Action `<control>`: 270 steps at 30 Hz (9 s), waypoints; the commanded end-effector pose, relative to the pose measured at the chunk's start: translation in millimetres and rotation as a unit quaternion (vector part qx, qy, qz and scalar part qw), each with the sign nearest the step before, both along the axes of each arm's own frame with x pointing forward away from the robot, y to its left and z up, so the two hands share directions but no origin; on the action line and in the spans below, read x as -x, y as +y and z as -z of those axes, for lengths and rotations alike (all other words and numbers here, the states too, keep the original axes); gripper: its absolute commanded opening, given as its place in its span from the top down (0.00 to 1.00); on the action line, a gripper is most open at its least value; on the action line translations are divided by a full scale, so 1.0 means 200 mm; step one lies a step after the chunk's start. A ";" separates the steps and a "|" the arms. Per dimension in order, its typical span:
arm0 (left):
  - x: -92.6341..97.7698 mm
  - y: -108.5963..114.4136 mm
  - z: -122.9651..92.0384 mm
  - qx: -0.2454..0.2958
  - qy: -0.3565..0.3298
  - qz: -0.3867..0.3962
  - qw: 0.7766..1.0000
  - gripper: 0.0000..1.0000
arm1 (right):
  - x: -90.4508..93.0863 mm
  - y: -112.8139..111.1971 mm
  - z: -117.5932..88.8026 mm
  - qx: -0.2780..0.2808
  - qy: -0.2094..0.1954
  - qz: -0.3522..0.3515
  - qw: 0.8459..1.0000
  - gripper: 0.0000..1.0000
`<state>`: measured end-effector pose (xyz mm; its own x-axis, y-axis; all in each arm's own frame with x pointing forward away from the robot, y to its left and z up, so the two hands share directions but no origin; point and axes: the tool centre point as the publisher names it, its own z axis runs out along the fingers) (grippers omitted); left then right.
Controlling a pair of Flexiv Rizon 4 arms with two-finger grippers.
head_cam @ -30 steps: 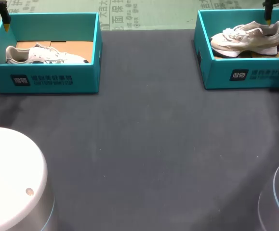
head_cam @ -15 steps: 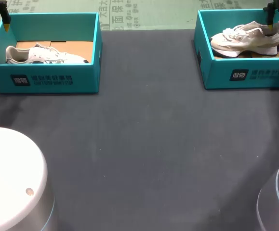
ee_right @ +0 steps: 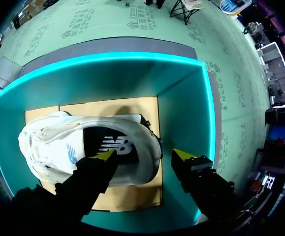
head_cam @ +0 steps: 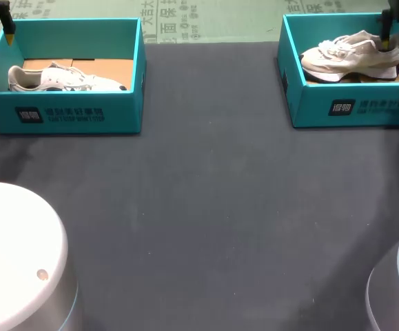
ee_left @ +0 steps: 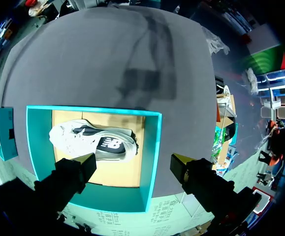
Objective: Take the shoe out of the shoebox, open the shoe tongue, remove and reinsert the insole, then place the shoe into the shoebox
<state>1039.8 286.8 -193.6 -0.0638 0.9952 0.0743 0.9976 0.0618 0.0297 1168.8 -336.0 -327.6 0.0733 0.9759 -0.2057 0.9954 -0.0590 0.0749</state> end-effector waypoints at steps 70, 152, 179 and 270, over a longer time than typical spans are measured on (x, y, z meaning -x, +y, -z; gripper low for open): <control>0.01 0.00 0.00 -0.001 -0.001 0.000 1.000 0.00 | 0.01 -0.10 0.15 -0.006 0.032 0.028 0.999 1.00; 0.01 0.00 0.00 -0.001 -0.001 0.000 1.000 0.00 | 0.76 0.63 -1.06 0.019 -0.040 0.009 0.999 1.00; 0.01 0.00 0.00 -0.001 -0.001 0.000 1.000 0.00 | 1.53 1.31 -0.95 0.015 -0.059 0.020 0.998 1.00; 0.01 0.00 0.00 -0.001 -0.001 0.000 1.000 0.00 | 2.29 2.19 0.09 0.031 -0.027 0.030 0.999 1.00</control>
